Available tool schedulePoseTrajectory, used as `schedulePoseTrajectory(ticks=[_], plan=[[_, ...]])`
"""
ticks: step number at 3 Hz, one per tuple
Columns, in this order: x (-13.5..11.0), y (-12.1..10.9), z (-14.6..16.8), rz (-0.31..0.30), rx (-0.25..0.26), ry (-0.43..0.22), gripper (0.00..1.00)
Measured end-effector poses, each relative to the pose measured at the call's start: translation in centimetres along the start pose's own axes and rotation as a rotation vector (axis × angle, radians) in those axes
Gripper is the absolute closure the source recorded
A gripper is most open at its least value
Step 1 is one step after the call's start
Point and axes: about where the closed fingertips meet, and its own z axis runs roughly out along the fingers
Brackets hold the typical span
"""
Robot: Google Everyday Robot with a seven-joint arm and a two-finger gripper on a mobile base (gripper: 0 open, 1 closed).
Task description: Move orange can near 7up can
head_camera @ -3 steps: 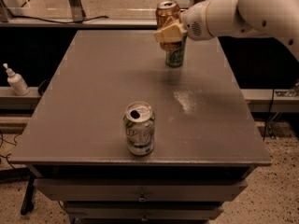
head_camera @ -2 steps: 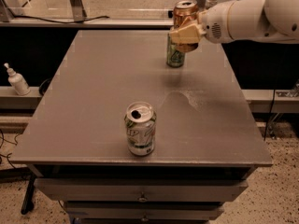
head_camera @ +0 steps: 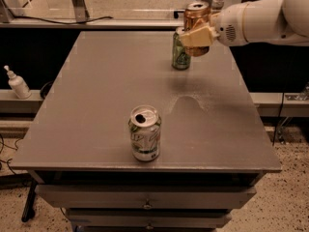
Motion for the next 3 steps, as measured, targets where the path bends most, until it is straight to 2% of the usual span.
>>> schedulePoseTrajectory(ticks=[1,2,3], plan=[[1.7,0.3,-4.2,0.029,-0.013,0.019,1.0],[4.2,2.0,-8.8,0.061,-0.024,0.037,1.0],[7.4,4.8,-11.7,0.095,-0.048,0.026,1.0]])
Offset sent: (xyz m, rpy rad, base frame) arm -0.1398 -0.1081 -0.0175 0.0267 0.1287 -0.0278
